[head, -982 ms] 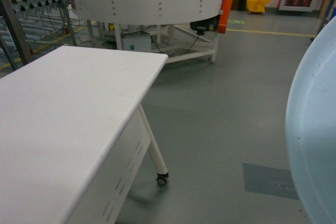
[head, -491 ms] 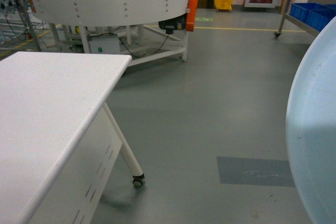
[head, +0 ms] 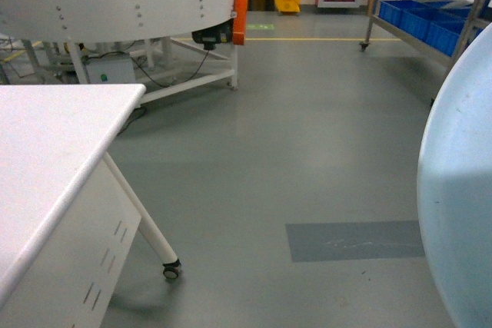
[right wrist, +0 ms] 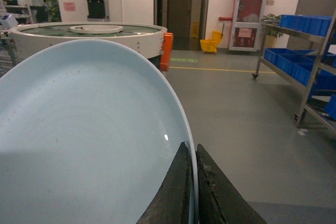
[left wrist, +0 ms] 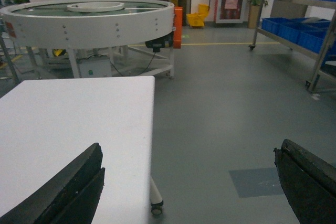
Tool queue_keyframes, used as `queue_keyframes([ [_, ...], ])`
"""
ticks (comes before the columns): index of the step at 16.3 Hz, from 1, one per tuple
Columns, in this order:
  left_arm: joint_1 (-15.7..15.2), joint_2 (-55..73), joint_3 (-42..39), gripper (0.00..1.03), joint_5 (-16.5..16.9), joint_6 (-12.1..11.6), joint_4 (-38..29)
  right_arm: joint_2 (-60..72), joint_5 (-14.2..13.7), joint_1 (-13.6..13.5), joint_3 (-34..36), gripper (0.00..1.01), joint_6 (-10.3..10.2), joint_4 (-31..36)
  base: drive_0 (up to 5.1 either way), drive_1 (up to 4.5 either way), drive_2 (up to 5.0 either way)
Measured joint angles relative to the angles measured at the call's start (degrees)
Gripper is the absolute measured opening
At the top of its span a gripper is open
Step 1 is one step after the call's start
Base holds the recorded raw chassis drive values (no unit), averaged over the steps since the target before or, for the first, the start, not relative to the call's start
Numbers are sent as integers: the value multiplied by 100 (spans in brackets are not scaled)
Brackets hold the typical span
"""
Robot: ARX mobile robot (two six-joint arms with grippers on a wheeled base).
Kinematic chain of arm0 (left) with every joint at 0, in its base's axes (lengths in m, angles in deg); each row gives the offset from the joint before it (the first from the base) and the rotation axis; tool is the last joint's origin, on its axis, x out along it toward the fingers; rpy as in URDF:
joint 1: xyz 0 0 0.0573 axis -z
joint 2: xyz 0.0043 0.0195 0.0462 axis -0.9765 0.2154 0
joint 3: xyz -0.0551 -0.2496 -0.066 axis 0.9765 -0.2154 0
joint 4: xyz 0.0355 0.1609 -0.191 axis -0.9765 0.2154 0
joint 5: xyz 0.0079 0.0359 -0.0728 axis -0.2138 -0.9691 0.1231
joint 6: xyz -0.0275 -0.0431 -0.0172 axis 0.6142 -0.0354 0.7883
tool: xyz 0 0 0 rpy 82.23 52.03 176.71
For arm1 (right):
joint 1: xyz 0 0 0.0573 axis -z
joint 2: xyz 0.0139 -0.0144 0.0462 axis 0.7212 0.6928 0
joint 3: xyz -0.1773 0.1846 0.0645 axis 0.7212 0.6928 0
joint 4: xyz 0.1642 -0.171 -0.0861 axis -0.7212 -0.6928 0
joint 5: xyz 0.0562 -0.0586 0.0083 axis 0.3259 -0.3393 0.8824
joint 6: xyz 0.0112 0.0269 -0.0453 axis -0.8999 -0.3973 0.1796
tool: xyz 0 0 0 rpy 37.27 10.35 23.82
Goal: Place blue tray on left shelf second layer neatly
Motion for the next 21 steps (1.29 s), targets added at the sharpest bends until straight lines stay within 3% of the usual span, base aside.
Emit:
queue_keyframes([
  [5,0,0,0,98,0,0,7,2,2,0,0,2,2,-15,-136,188,-461],
  [21,0,0,0,98,0,0,0,0,0,0,2,2,4,-2,27,402,-402],
])
